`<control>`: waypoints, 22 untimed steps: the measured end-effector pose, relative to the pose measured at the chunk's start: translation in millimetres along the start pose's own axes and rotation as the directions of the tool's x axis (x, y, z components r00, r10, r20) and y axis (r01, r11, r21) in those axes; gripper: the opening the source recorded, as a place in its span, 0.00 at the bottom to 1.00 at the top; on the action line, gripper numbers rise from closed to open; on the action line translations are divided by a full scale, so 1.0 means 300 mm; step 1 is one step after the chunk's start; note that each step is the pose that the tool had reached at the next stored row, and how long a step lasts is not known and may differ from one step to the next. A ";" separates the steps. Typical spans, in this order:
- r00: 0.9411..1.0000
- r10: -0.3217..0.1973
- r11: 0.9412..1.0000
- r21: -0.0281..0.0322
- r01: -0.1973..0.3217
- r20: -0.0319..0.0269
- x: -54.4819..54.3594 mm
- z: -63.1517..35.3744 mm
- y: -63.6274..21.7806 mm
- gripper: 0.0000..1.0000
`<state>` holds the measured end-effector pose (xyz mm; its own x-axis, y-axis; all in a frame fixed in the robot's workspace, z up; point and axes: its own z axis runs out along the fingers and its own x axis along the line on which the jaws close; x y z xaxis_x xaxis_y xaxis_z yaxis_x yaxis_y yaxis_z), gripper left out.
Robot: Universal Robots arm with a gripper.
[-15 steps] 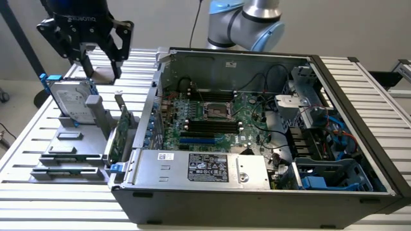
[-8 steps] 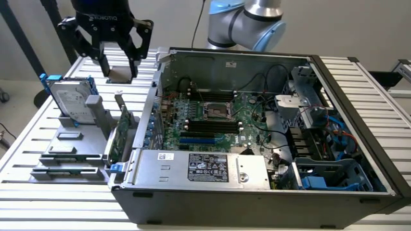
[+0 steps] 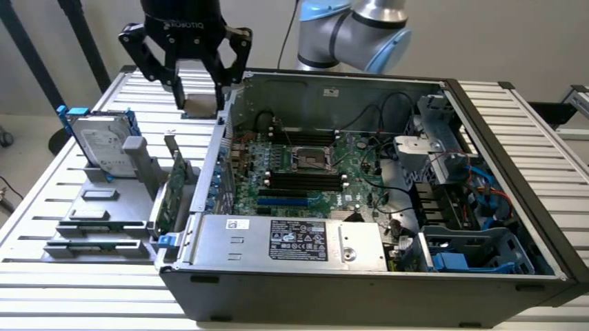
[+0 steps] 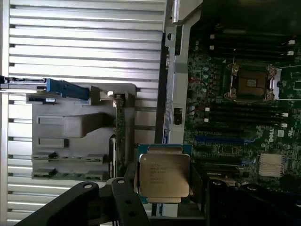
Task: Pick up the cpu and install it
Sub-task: 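Pick up the cpu and move it towards the insertion slot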
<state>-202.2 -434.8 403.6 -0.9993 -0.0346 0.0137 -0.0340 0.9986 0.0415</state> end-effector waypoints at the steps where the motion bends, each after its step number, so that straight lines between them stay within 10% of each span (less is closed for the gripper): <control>1: 1.000 0.000 1.000 -0.001 0.000 0.000 -0.016 0.000 -0.001 0.54; 11: 1.000 0.000 1.000 -0.002 0.000 0.000 -0.168 0.015 0.013 0.54; 22: 1.000 0.000 1.000 -0.002 0.000 0.000 -0.309 0.074 0.105 0.54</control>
<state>-111.1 -399.3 381.4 -0.9993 -0.0346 0.0137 -0.0340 0.9985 0.0433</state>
